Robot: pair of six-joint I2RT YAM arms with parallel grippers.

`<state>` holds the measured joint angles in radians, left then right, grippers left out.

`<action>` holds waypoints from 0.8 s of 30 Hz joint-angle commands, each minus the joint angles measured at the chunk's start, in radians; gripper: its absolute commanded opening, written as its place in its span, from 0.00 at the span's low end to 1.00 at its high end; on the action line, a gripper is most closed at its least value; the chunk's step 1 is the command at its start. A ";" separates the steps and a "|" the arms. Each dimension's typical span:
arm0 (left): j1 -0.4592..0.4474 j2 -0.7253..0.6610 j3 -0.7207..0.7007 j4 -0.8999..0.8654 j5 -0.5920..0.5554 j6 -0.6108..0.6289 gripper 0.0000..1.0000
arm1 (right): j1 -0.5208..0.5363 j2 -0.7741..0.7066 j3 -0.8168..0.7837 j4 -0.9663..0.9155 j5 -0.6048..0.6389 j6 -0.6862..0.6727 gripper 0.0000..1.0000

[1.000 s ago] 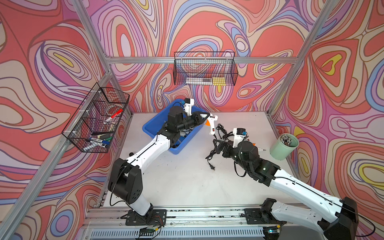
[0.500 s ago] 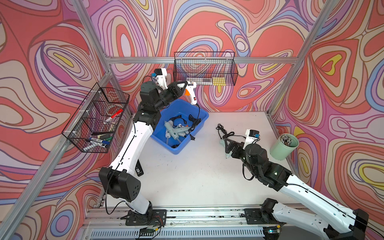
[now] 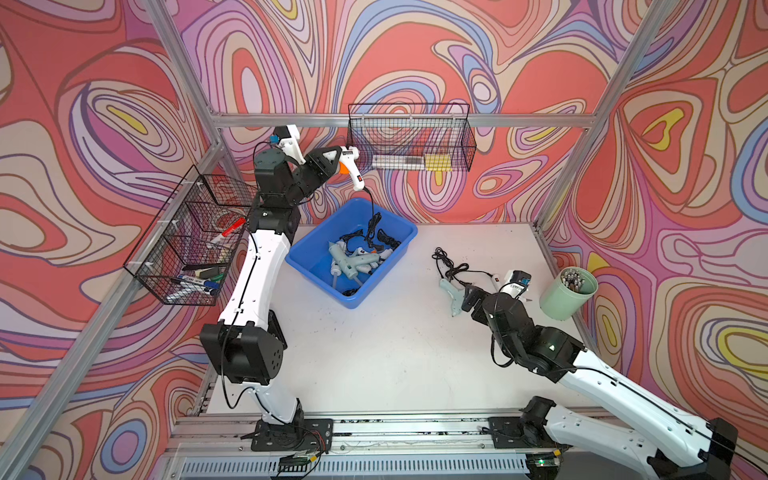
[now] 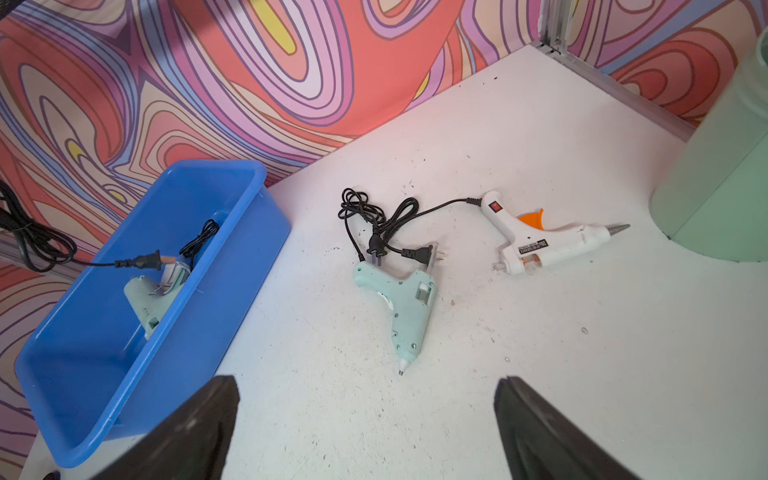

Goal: Put the hot melt glue gun into the storage box
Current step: Place the hot melt adhesive gun in the storage box.

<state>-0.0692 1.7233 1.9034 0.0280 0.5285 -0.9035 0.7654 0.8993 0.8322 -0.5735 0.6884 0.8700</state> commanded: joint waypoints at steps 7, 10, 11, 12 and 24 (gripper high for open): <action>0.003 -0.020 -0.116 0.019 -0.059 0.058 0.00 | 0.003 -0.014 -0.022 -0.023 0.044 0.038 0.98; 0.003 -0.006 -0.183 0.090 -0.056 0.032 0.00 | 0.002 -0.013 -0.017 -0.020 0.042 0.030 0.98; 0.003 -0.002 -0.206 0.113 -0.058 0.024 0.00 | 0.002 -0.011 -0.016 -0.024 0.045 0.030 0.98; 0.003 0.002 -0.230 0.135 -0.062 0.016 0.00 | 0.003 -0.009 -0.013 -0.030 0.047 0.032 0.98; -0.010 0.137 -0.397 0.350 -0.090 -0.081 0.00 | 0.003 0.056 0.018 -0.069 0.054 0.064 0.98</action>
<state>-0.0731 1.8210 1.5166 0.2710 0.4446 -0.9527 0.7654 0.9470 0.8253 -0.6224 0.7235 0.9195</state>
